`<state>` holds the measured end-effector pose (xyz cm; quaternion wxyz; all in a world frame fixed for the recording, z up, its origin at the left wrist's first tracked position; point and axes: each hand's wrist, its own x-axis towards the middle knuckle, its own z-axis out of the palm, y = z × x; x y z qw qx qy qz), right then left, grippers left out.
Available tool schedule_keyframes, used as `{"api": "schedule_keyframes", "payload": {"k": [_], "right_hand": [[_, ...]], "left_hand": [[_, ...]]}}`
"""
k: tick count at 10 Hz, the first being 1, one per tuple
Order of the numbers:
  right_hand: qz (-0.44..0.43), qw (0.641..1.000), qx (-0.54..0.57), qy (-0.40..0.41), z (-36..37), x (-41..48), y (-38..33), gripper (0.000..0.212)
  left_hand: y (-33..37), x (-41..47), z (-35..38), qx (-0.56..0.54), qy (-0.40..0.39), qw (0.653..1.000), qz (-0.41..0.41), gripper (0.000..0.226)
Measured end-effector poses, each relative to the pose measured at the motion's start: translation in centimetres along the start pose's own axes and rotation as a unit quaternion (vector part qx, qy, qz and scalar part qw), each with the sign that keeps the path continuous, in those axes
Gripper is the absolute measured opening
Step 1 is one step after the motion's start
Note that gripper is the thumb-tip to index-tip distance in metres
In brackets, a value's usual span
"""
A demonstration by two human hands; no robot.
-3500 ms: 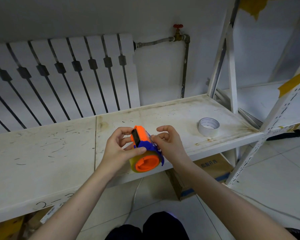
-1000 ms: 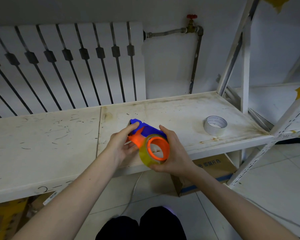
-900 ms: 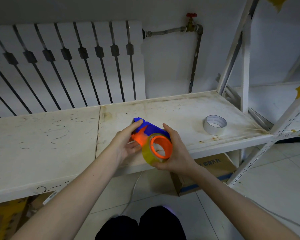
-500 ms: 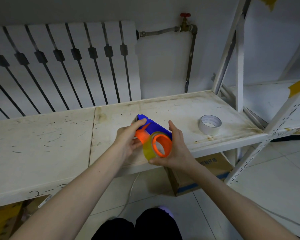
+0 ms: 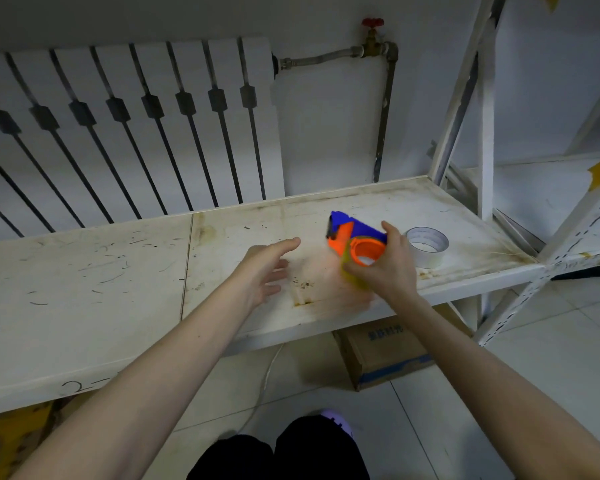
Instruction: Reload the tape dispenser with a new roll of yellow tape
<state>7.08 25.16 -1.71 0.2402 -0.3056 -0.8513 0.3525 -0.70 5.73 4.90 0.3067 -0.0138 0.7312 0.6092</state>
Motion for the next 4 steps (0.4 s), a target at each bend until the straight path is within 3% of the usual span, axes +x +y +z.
{"api": "schedule_keyframes", "payload": {"k": [3, 4], "right_hand": [[0.036, 0.99, -0.133, 0.018, 3.0, 0.8, -0.7, 0.103], [0.032, 0.988, -0.152, 0.003, 3.1, 0.5, -1.0, 0.111]], "left_hand": [[2.4, -0.6, -1.3, 0.02, 0.038, 0.996, 0.073, 0.011], [3.5, -1.3, -2.1, 0.008, 0.062, 0.992, 0.109, 0.018]]}}
